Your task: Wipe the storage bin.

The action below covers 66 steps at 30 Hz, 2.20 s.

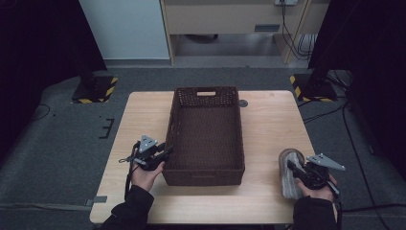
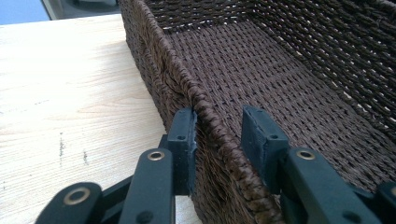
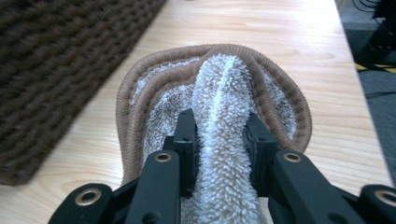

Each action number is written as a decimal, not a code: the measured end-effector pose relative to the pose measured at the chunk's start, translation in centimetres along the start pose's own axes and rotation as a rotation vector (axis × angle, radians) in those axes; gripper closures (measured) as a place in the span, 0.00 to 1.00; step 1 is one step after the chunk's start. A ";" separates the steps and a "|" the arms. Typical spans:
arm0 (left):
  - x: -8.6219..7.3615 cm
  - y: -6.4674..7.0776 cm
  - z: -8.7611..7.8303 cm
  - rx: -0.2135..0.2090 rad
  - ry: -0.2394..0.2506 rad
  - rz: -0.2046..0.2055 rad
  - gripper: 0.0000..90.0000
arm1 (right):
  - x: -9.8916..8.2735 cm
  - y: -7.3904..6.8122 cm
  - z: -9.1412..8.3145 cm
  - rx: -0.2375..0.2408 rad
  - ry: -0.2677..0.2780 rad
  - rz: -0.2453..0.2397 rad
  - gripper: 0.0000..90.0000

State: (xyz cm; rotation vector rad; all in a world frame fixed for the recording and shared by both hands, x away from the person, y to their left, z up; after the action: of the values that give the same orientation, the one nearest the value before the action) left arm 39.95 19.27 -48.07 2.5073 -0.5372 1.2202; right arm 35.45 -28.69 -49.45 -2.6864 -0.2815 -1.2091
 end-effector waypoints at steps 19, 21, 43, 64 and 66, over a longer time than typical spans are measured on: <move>0.0 -0.1 0.0 -0.001 0.002 0.002 0.71 | -1.7 2.4 2.5 -0.051 -0.113 -0.017 0.73; 0.0 -0.1 0.0 -0.001 0.003 0.004 0.70 | -1.8 2.4 2.9 -0.053 -0.113 -0.026 0.70; 0.0 -0.3 -0.1 -0.013 -0.012 0.004 0.74 | 0.3 1.5 2.0 -0.075 0.015 -0.078 0.45; -0.1 -0.8 -0.4 -0.052 -0.017 0.009 0.76 | 7.2 -2.6 0.5 0.039 0.176 -0.148 0.51; -0.1 -0.9 -0.5 -0.057 -0.017 0.011 0.77 | 8.1 -3.3 0.8 0.057 0.184 -0.154 0.51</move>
State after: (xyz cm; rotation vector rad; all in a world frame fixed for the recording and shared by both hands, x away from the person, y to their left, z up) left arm 39.92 20.30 -47.93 2.4727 -0.5822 1.1717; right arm 40.46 -24.54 -43.59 -2.5221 -0.4946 -1.4568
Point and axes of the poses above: each handheld gripper's, and its own axes: z roughly forward along the jaws, x roughly out of its top, y roughly to its right, the point moved 4 cm from there along z, roughly forward along the jaws, and after that the axes turned 6 degrees about -y, right-handed, at the moved point
